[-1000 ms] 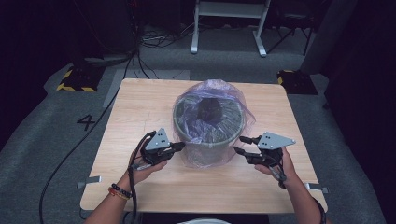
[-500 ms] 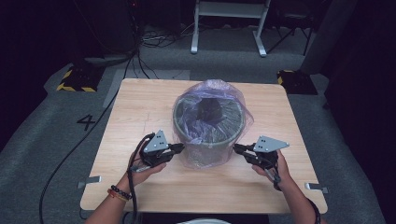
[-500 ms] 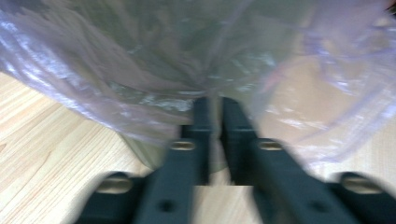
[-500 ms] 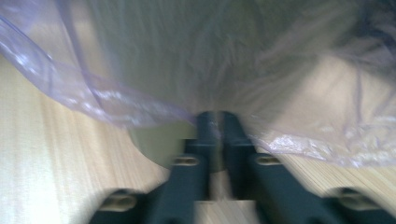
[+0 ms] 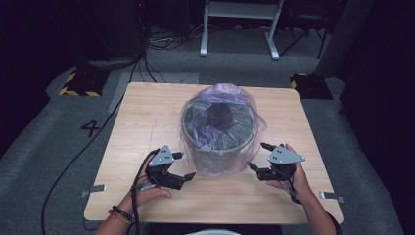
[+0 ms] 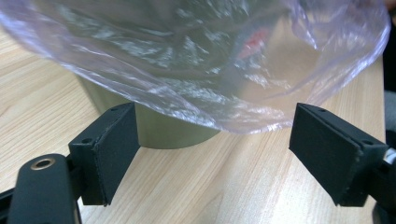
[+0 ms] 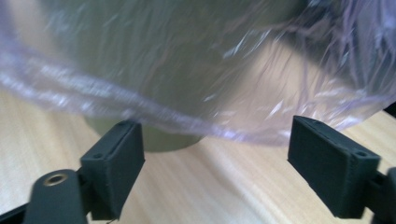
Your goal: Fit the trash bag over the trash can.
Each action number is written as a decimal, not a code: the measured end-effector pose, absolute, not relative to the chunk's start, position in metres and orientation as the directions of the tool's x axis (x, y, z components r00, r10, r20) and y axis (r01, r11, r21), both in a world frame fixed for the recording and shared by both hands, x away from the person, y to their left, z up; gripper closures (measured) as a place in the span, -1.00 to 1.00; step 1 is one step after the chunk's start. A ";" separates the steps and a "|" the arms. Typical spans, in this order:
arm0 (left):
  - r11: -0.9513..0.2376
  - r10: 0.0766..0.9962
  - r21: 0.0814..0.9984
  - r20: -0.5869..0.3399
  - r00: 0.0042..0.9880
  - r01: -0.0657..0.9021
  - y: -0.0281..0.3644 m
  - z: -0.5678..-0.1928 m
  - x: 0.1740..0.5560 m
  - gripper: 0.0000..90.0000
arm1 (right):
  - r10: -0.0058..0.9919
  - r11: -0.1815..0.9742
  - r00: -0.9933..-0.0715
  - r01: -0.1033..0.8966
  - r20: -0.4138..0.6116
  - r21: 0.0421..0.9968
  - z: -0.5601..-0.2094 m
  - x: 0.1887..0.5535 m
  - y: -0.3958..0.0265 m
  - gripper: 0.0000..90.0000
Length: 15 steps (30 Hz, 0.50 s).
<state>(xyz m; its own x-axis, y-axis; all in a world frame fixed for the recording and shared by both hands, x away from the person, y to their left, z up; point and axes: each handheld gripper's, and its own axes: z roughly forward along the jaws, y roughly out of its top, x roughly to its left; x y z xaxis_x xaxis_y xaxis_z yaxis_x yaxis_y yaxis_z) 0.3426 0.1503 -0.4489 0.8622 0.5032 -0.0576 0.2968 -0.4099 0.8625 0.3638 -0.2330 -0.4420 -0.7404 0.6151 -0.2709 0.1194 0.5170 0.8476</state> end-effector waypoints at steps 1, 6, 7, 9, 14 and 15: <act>-0.425 0.490 0.860 -0.044 0.870 0.283 0.149 -0.450 0.343 -0.66 | 0.612 0.531 -0.738 0.116 -0.285 0.840 -0.442 0.366 -0.232 -0.54; -0.470 0.501 0.841 0.004 0.866 0.268 0.141 -0.455 0.351 -0.36 | 0.638 0.530 -0.715 0.140 -0.285 0.836 -0.451 0.385 -0.238 -0.41; -0.472 0.511 0.838 0.007 0.859 0.274 0.141 -0.456 0.354 -0.29 | 0.638 0.522 -0.718 0.136 -0.279 0.842 -0.451 0.387 -0.239 -0.34; -0.474 0.526 0.834 0.010 0.851 0.283 0.140 -0.456 0.361 -0.13 | 0.637 0.514 -0.715 0.115 -0.288 0.850 -0.449 0.389 -0.238 -0.15; -0.456 0.511 0.854 0.018 0.860 0.253 0.144 -0.452 0.367 0.60 | 0.605 0.493 -0.742 0.063 -0.290 0.868 -0.444 0.389 -0.238 0.71; -0.455 0.507 0.856 0.022 0.862 0.246 0.145 -0.452 0.367 0.75 | 0.599 0.491 -0.748 0.060 -0.287 0.869 -0.444 0.389 -0.238 0.83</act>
